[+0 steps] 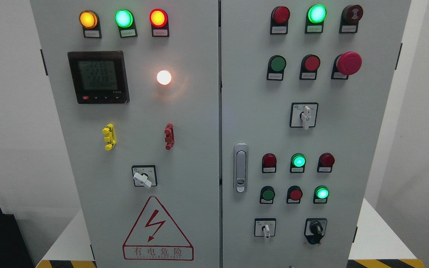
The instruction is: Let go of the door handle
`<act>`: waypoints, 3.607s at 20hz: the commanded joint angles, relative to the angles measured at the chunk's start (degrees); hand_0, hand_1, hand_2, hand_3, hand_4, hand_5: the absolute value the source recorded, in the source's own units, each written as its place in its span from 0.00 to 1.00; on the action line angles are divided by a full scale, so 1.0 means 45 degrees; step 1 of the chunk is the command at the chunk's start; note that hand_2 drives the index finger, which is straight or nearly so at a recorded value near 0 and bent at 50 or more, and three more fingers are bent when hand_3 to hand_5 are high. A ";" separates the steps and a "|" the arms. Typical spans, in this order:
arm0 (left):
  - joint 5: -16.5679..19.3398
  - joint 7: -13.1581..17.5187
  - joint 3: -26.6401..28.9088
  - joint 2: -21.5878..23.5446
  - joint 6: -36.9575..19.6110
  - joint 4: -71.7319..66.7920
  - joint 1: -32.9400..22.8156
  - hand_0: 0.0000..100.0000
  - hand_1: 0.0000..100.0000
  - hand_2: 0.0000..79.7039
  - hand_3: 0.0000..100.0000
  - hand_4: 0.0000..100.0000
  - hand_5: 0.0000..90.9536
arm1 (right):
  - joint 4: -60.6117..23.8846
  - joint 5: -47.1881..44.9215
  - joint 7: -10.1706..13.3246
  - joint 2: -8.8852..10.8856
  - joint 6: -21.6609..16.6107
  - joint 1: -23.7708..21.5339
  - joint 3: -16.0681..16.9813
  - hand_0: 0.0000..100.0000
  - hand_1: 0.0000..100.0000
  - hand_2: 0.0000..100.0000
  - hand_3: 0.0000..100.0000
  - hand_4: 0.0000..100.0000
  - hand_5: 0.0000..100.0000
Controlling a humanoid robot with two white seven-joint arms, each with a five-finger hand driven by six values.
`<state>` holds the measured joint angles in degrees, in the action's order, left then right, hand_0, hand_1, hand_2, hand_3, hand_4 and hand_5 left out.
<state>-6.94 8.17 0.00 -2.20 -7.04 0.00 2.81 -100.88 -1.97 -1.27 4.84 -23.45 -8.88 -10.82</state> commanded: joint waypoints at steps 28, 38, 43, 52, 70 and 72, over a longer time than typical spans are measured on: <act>0.0000 0.0002 0.0137 0.0001 0.0021 -0.0215 0.0000 0.12 0.39 0.00 0.00 0.00 0.00 | -0.0043 0.2579 0.1703 -0.0119 -0.0550 0.0545 0.0138 0.34 0.24 0.00 0.22 0.26 0.07; 0.0000 0.0002 0.0137 0.0001 0.0021 -0.0215 0.0000 0.12 0.39 0.00 0.00 0.00 0.00 | 0.0015 0.8128 0.4418 -0.0488 -0.0433 0.1640 -0.0740 0.34 0.44 0.00 0.81 0.77 0.84; 0.0000 0.0002 0.0137 0.0001 0.0021 -0.0215 0.0000 0.12 0.39 0.00 0.00 0.00 0.00 | 0.0152 1.1488 0.6315 -0.1407 0.1380 0.2636 -0.0779 0.31 0.51 0.00 1.00 0.98 1.00; 0.0000 0.0002 0.0137 0.0001 0.0021 -0.0215 0.0000 0.12 0.39 0.00 0.00 0.00 0.00 | 0.0445 1.5375 0.6649 -0.1877 0.3121 0.3183 -0.1072 0.29 0.50 0.00 1.00 1.00 1.00; 0.0000 0.0002 0.0137 0.0001 0.0021 -0.0215 0.0000 0.12 0.39 0.00 0.00 0.00 0.00 | 0.1304 1.7274 0.5379 -0.1897 0.5251 0.4921 -0.1483 0.30 0.48 0.00 1.00 1.00 1.00; 0.0000 0.0002 0.0137 0.0001 0.0021 -0.0215 0.0000 0.12 0.39 0.00 0.00 0.00 0.00 | 0.1499 1.7196 0.5379 -0.1897 0.5484 0.5058 -0.1502 0.32 0.46 0.00 1.00 1.00 1.00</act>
<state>-6.94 8.16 0.00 -2.20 -6.97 0.00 2.81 -97.25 75.08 23.41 -3.13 -0.05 11.62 -16.76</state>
